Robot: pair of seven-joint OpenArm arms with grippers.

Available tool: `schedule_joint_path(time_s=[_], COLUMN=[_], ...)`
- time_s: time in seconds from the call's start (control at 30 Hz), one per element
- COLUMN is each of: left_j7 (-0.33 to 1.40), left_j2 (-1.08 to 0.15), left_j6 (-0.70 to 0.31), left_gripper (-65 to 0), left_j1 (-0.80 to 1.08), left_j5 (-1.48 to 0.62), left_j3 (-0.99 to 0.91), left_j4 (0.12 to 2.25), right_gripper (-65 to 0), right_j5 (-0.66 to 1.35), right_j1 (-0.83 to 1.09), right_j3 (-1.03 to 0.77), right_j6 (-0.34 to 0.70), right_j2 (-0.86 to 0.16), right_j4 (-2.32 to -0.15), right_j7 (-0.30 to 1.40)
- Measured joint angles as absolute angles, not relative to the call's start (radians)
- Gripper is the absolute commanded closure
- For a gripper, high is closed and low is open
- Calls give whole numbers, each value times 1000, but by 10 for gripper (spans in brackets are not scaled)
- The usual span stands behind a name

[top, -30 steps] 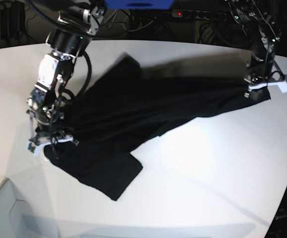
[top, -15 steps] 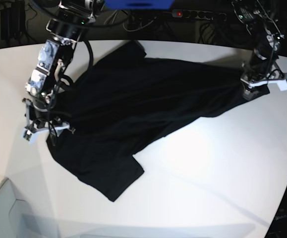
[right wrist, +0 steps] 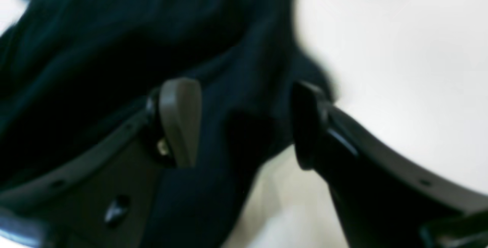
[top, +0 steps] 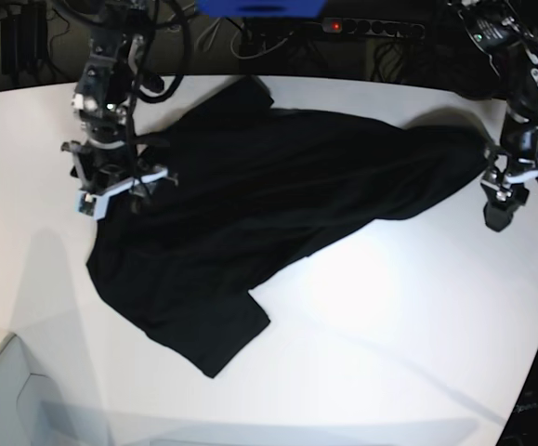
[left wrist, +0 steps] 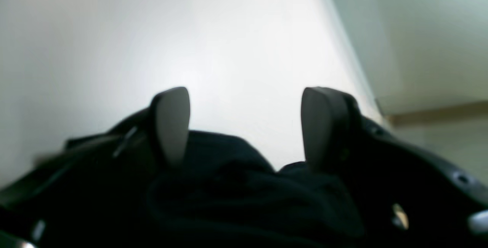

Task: Layout the t-shirt on the table in an organized manner, then fold the t-shirt properly
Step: 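Regrasp the shirt edge with the left gripper and pull it outward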

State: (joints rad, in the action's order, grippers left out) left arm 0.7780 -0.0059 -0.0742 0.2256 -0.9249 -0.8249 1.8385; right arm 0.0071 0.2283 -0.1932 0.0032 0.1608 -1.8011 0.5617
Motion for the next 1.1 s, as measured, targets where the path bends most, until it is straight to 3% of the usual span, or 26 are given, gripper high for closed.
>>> schedule_joint_path(time_s=[0.17,0.5,0.7,1.1], left_j7=[746,765,779,764], left_j2=[-65,-118,-135,-284], left_j6=[-71,-72,-72,-78], left_gripper=[-441,-440,-440,-440], left_j1=[193,-30,-18,19], left_j5=[-943,-570,-481,-474], left_j3=[-788,-419,-355,-119], left_j4=[1888,1483,1468,1470], right_gripper=[-377,-377,-377,-377], right_j5=[4,5,4,4], right_j1=[255,253,253,250], right_j3=[-185,-181,-181,-183], right_j6=[3,3,3,3], right_j2=[150,153,154,155], right_j4=[-1801,-1802,-1802,-1802], right_j7=[557,564,564,564])
